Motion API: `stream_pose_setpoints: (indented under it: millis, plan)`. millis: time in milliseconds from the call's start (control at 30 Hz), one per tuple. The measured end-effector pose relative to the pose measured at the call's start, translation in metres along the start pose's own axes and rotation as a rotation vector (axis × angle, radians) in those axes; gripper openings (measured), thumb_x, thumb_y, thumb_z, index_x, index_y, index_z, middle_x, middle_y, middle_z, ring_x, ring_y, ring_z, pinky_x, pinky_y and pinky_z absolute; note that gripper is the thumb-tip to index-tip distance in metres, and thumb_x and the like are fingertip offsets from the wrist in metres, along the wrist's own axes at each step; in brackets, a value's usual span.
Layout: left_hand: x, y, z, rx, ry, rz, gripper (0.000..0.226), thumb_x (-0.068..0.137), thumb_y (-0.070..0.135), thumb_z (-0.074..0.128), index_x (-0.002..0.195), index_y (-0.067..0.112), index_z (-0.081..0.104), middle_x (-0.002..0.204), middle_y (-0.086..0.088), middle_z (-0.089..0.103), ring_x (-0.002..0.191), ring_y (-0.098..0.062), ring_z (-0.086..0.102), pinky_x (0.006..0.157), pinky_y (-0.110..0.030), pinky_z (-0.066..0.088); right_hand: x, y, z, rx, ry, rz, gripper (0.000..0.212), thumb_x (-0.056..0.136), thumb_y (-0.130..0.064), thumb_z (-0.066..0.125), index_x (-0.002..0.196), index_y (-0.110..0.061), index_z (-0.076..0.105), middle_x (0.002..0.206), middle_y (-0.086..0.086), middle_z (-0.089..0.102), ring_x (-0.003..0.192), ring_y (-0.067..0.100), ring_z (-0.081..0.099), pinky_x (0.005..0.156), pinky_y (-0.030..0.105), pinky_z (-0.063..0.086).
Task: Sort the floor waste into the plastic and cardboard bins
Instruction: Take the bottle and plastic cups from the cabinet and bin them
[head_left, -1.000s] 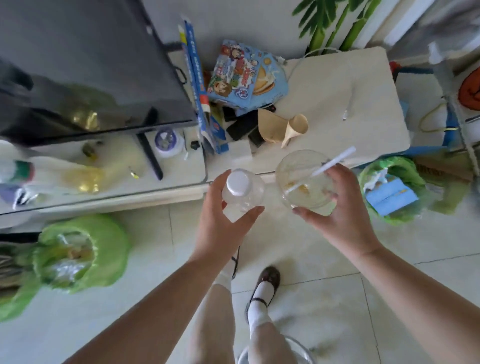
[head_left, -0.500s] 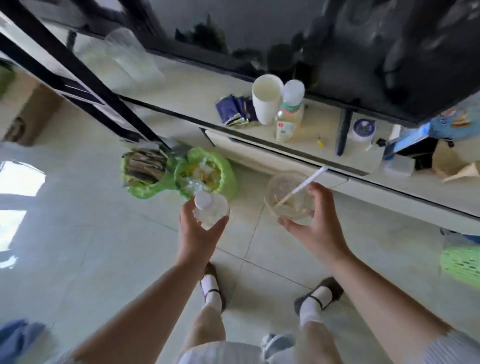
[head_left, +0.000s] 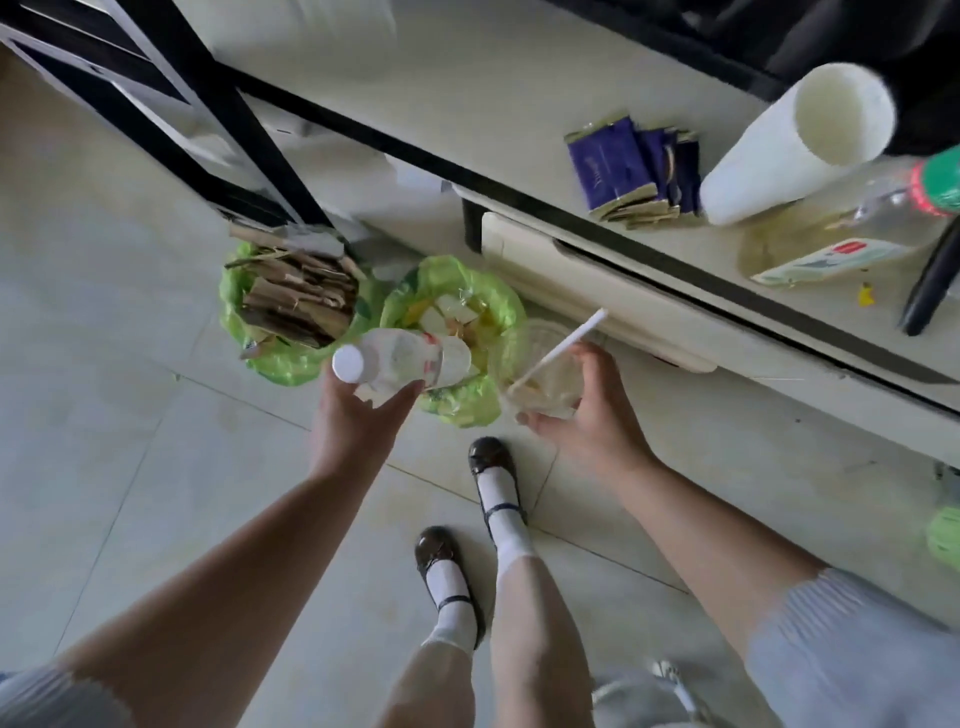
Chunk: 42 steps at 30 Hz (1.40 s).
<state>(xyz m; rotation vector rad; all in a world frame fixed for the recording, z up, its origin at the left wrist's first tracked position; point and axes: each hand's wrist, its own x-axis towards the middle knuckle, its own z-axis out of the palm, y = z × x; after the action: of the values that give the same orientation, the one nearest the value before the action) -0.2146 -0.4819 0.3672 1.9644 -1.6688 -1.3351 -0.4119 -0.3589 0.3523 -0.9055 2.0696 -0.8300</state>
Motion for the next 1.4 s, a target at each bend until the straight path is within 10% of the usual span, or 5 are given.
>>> stream_pose_setpoints:
  millis: [233,367,800,1000,1400]
  plan:
    - [0.099,-0.053,0.062,0.071,-0.076,0.154,0.072,0.066,0.027,0.079,0.127,0.026,0.041,0.126,0.0,0.052,0.112,-0.019,0.051,0.093,-0.045,0.048,0.101,0.059,0.081,-0.156,-0.051,-0.01,0.081,0.063,-0.027,0.084,0.128,-0.011,0.04,0.127,0.007,0.043,0.113,0.019,0.048,0.082,0.029,0.045]
    - [0.137,-0.073,0.087,0.16,-0.049,0.233,0.073,0.066,0.028,0.079,0.13,0.024,0.043,0.127,-0.002,0.051,0.101,0.005,0.038,0.085,-0.028,0.041,0.137,0.081,0.111,-0.294,-0.111,0.007,0.075,0.067,-0.028,0.08,0.126,-0.011,0.039,0.131,0.006,0.042,0.113,0.026,0.051,0.08,0.038,0.049]
    - [0.164,-0.114,0.111,0.498,-0.023,0.303,0.076,0.063,0.031,0.081,0.131,0.029,0.047,0.142,-0.008,0.038,0.134,-0.03,0.026,0.107,-0.046,0.023,0.166,0.114,0.138,-0.697,-0.233,-0.154,0.055,0.077,-0.042,0.069,0.113,-0.003,0.056,0.156,0.016,0.011,0.144,0.029,0.012,0.115,0.042,0.017]
    - [0.129,-0.09,0.101,0.13,-0.08,-0.138,0.112,0.064,0.037,0.081,0.147,0.029,0.007,0.156,-0.002,0.006,0.143,-0.021,0.008,0.116,-0.045,0.012,0.151,0.101,0.119,-0.525,-0.11,0.084,0.095,0.078,-0.043,0.068,0.146,-0.001,0.016,0.158,0.015,0.002,0.145,0.027,0.006,0.117,0.036,0.011]
    - [-0.053,0.039,0.061,-0.304,-0.409,-0.109,0.053,0.077,0.016,0.072,0.125,0.023,0.05,0.126,-0.001,0.058,0.112,-0.01,0.057,0.085,-0.019,0.042,-0.033,0.034,-0.031,-0.098,0.236,0.389,0.081,0.084,-0.036,0.065,0.144,-0.002,0.023,0.152,0.016,0.025,0.142,0.024,0.018,0.116,0.036,0.017]
